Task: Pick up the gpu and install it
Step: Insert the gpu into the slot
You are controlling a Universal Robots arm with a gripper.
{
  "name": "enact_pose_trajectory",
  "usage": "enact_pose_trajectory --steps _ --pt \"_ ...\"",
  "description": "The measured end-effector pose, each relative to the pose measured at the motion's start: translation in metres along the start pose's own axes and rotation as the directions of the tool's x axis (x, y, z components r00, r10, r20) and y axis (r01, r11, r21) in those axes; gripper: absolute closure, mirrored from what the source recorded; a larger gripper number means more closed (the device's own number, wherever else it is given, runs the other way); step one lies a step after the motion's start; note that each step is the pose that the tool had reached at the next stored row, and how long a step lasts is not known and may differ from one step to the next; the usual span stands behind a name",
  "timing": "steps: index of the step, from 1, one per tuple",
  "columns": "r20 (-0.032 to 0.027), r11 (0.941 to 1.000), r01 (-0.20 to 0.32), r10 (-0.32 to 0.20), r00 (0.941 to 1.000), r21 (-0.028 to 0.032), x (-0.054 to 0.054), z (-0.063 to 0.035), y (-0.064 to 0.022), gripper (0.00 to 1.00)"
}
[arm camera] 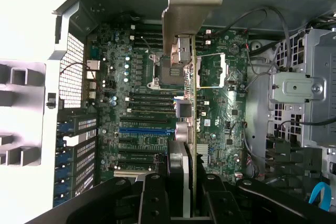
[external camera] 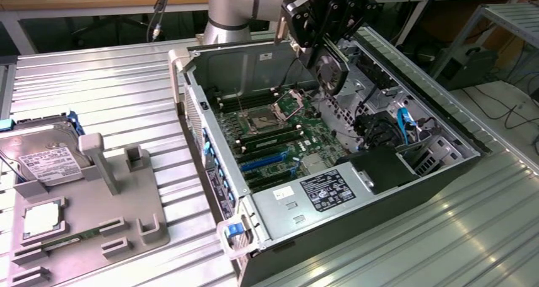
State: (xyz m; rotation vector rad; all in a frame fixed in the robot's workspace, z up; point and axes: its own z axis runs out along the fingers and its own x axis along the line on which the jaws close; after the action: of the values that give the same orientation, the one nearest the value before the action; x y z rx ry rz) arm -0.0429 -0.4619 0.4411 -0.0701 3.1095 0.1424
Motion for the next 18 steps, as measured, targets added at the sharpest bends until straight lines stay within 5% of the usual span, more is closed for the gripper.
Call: enact_pose_trajectory --steps 9,18 --pt "-0.0094 0.9976 0.07 -0.07 0.9975 0.0017 -0.0001 0.0003 0.0 0.71" --pt "-0.0198 0.9839 0.179 -0.179 0.9837 -0.0031 -0.0022 0.0005 -0.0001 0.71"
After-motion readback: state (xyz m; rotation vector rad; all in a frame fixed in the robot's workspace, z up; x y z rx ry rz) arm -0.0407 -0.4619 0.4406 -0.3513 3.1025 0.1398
